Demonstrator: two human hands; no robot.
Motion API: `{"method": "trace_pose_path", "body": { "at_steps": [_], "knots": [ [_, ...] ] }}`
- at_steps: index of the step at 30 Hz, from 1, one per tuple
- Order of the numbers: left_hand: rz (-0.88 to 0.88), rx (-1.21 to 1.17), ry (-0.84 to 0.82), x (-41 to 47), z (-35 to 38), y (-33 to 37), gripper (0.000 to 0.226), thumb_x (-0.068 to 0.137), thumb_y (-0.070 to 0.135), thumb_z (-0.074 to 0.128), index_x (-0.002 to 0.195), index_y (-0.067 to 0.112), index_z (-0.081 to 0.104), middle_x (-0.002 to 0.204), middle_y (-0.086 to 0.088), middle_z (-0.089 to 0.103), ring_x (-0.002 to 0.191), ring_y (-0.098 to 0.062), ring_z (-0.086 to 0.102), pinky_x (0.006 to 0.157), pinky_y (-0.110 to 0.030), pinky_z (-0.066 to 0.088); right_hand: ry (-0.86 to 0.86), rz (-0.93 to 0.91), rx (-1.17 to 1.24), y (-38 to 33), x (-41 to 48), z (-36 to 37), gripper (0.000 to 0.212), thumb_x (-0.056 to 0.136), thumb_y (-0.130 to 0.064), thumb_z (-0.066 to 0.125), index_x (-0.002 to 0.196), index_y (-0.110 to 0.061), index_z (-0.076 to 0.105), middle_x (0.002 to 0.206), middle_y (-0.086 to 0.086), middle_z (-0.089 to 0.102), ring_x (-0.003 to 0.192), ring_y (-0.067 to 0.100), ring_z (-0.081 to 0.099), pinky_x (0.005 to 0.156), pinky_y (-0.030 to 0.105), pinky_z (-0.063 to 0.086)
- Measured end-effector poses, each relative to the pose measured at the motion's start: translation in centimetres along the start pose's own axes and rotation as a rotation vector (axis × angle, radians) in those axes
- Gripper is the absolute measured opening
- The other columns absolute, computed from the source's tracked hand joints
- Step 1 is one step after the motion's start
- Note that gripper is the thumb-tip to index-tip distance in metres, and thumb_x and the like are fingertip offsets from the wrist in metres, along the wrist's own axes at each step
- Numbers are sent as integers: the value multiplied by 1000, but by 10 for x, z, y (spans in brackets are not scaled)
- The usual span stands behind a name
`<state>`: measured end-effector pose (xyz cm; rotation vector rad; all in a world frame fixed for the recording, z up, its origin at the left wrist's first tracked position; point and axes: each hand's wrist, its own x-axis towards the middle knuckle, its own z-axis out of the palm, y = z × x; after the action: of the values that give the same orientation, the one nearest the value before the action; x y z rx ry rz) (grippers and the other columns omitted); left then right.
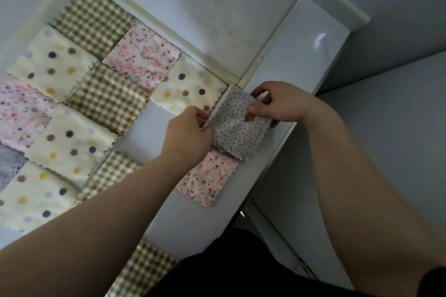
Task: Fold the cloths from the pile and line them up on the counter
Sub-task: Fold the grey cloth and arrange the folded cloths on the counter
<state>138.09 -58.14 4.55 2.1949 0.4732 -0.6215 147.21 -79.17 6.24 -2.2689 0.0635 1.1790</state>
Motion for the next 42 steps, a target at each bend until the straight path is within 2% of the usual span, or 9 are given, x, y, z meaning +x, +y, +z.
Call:
{"method": "trace_pose_path", "body": {
  "at_steps": [5,8,12,16,21,25,31,35,42],
  "knots": [
    [124,128,19,3,4,-6,21,93,24,65,112,19,59,109,1,65,92,-20,62,80,-36,52,31,-32,-301,-2,8,12,50,85,-51,71,118,-16,58,116,5,60,97,18,55,73,29,45],
    [145,174,0,7,3,-7,23,94,25,63,116,19,59,113,0,63,96,-22,60,82,-36,50,-4,-15,-344,-11,6,12,36,82,-48,74,89,-20,52,97,0,57,86,18,54,60,27,37],
    [157,160,-19,4,-2,-9,28,92,27,63,119,22,59,111,5,63,97,-17,61,80,-33,50,-57,-26,-254,-30,-12,2,37,75,-39,82,93,-18,58,99,1,63,91,21,61,66,36,50],
    [105,-46,-40,-7,-18,-12,49,82,24,69,129,25,58,121,13,60,105,-6,59,80,-21,45,-95,-112,-271,-65,-42,-10,46,74,-41,83,109,-24,58,108,-3,69,89,15,66,72,33,58],
    [-7,-450,-14,-36,-57,-32,76,64,8,74,134,28,54,128,14,60,116,-4,56,99,-44,52,45,-341,-624,-120,-81,2,22,81,-32,74,97,-19,70,82,1,67,73,18,63,68,39,55],
    [-22,-648,-41,-59,-85,-65,79,57,7,75,132,24,57,127,4,66,119,-17,60,101,-47,50,26,-491,-497,-160,-93,39,14,84,-22,65,97,-18,62,87,1,63,75,20,62,62,38,54],
    [-264,-1276,-128,-98,-114,-126,14,79,8,77,89,7,67,73,32,65,86,18,60,93,-2,33,-127,-610,-289,-207,-82,103,15,85,-22,67,87,-16,54,83,2,60,69,19,56,55,32,43],
    [-93,-1468,41,-134,-127,-158,62,84,29,69,140,10,49,147,-13,47,145,-35,33,118,-49,26,-221,-622,-87,-238,-82,147,23,81,-28,75,95,-15,62,84,0,68,66,11,65,51,25,52],
    [-315,-1616,357,-148,-151,-200,48,101,34,47,142,8,52,142,-14,56,133,-31,52,110,-43,40,-311,-537,-45,-273,-53,214,39,88,-35,73,115,-8,63,108,11,69,88,20,67,77,38,56]
  ]
}}
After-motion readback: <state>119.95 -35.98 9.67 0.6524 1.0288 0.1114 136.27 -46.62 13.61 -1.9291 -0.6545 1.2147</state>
